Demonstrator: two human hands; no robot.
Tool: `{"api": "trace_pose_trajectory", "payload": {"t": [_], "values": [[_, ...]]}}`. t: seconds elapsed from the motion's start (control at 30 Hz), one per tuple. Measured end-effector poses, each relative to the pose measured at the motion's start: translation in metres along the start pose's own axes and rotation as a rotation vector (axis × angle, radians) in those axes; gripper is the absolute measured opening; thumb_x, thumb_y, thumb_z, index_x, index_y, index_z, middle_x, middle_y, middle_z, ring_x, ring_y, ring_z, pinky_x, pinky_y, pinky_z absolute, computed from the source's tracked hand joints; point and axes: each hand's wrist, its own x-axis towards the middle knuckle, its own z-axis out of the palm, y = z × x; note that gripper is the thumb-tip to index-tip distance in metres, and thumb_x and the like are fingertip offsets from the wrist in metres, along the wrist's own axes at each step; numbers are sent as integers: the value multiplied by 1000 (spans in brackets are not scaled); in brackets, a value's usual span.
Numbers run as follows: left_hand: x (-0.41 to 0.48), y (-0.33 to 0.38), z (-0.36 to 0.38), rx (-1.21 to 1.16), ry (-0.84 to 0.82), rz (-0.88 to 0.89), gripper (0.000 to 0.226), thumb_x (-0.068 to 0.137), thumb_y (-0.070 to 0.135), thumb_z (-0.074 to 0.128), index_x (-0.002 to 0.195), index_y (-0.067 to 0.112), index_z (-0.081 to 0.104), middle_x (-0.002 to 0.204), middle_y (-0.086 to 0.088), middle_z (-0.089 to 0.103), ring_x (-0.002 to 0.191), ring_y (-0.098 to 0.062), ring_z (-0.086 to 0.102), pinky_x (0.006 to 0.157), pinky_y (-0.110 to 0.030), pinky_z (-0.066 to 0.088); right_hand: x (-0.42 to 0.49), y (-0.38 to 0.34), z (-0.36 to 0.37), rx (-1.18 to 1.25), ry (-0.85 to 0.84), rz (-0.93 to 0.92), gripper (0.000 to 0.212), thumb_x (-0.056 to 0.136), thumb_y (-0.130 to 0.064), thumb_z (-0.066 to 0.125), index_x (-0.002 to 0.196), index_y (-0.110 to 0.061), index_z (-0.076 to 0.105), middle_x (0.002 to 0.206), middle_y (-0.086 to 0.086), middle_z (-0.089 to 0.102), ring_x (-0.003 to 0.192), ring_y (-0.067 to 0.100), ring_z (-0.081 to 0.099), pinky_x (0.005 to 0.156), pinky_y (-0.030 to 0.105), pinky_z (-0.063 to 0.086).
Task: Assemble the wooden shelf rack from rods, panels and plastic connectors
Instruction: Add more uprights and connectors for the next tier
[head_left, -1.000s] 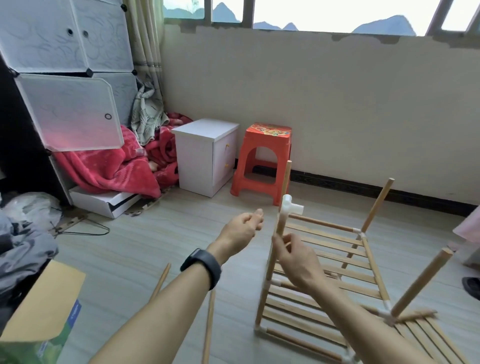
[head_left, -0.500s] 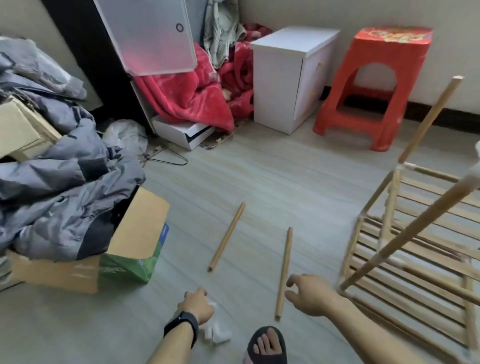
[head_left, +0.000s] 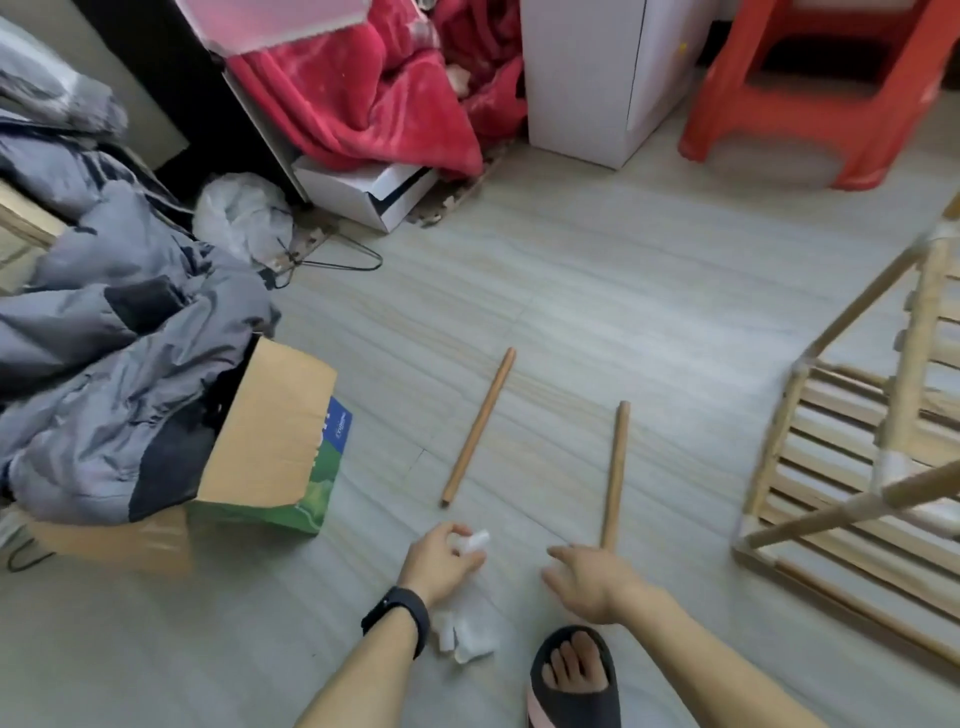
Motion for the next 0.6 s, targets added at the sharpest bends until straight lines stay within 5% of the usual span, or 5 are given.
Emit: {"api": "trace_pose_trajectory", "payload": {"t": [0.17, 0.27, 0.43, 0.5, 0.6], "values": [[-41, 107, -30, -415, -273, 163, 50, 81, 47, 81, 117, 17, 63, 89, 5, 77, 77, -11, 70, 77, -30, 50, -78, -11, -75, 265, 309, -129, 55, 101, -54, 49, 149, -29, 42, 134, -4, 64, 121, 18, 61, 97, 30, 44], [-85, 173, -41, -581, -511, 275, 35, 82, 44, 76, 108, 20, 74, 95, 1, 74, 78, -13, 67, 81, -31, 50, -147, -10, -122, 312, 532, -211, 52, 97, -58, 55, 142, -35, 46, 113, -13, 69, 102, 13, 66, 88, 29, 48], [-174, 260, -46, -615, -693, 473, 28, 89, 39, 67, 77, 18, 79, 92, -2, 71, 75, -16, 63, 77, -30, 51, -263, 5, -168, 312, 841, -289, 36, 95, -43, 67, 128, -30, 58, 97, -11, 70, 77, 6, 71, 76, 27, 56], [-209, 286, -42, -568, -735, 560, 28, 87, 42, 68, 76, 18, 77, 89, -3, 69, 73, -17, 62, 74, -30, 51, -306, 16, -172, 374, 977, -328, 28, 95, -35, 70, 121, -27, 64, 88, -10, 70, 68, 3, 71, 62, 15, 51], [-246, 310, -33, -474, -781, 669, 29, 85, 47, 70, 87, 19, 78, 89, -5, 67, 74, -19, 63, 74, -31, 52, -351, 32, -166, 441, 1127, -390, 19, 97, -31, 68, 114, -24, 68, 83, -7, 70, 65, 7, 72, 59, 19, 53]]}}
